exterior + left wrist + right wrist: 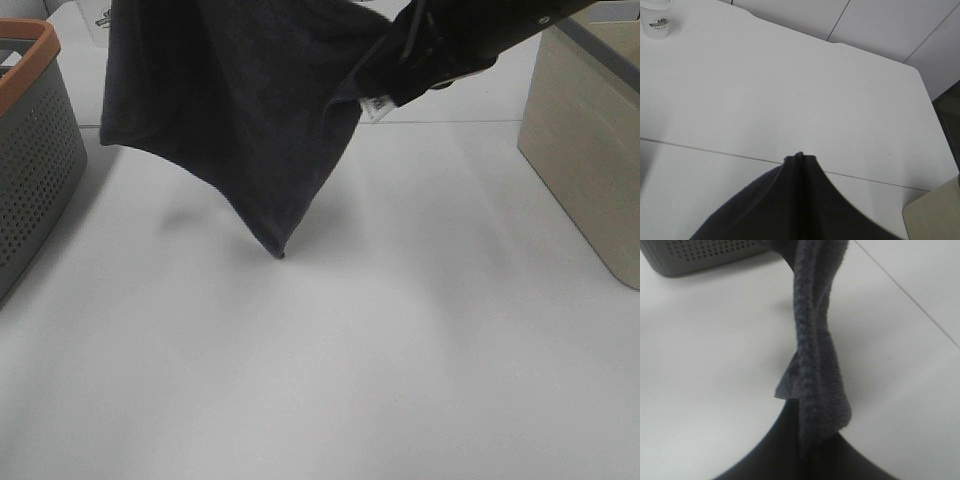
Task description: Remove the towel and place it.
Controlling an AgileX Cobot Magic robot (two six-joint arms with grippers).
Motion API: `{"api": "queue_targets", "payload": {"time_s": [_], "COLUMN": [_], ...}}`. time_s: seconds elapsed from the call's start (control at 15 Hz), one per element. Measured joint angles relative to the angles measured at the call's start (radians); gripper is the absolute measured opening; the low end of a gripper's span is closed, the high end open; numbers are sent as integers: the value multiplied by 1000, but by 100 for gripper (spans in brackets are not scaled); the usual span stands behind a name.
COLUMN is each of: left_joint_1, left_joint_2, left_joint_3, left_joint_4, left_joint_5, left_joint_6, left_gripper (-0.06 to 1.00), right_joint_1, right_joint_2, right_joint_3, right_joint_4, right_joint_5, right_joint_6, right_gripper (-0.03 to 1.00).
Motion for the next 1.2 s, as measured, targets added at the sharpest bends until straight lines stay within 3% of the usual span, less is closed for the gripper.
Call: {"api": "queue_targets", "payload": {"time_s": [0.13, 0.33, 0.53, 0.73, 0.87, 1.0, 1.07, 1.2], "left_joint_1": [0, 1, 1, 2, 2, 7, 13, 72], "left_joint_2": [0, -1, -28, -124, -154, -156, -156, -152], "left_joint_3": [8, 73, 183, 441, 577, 675, 692, 715], "left_joint_4": [-1, 68, 76, 155, 262, 445, 499, 701], "left_joint_5": [-2, 0, -24, -264, -412, -516, -543, -664], "left_joint_6": [-88, -253, -344, -548, -721, -928, -983, -1193], "left_gripper": [0, 0, 0, 0, 0, 0, 0, 0], "right_joint_1": [-23, -24, -24, -24, -24, -24, -24, -33], "right_joint_2": [0, -5, -5, 49, 93, 135, 142, 184], "right_joint_3": [-90, -192, -210, -214, -214, -214, -214, -221], "right_joint_4": [-187, -409, -570, -775, -864, -933, -946, -978], "right_joint_5": [47, 76, 78, 77, 31, -68, -95, -187], "right_joint_6": [72, 124, 143, 142, 142, 142, 142, 144], "right_gripper": [2, 2, 2, 2, 2, 2, 2, 2]}}
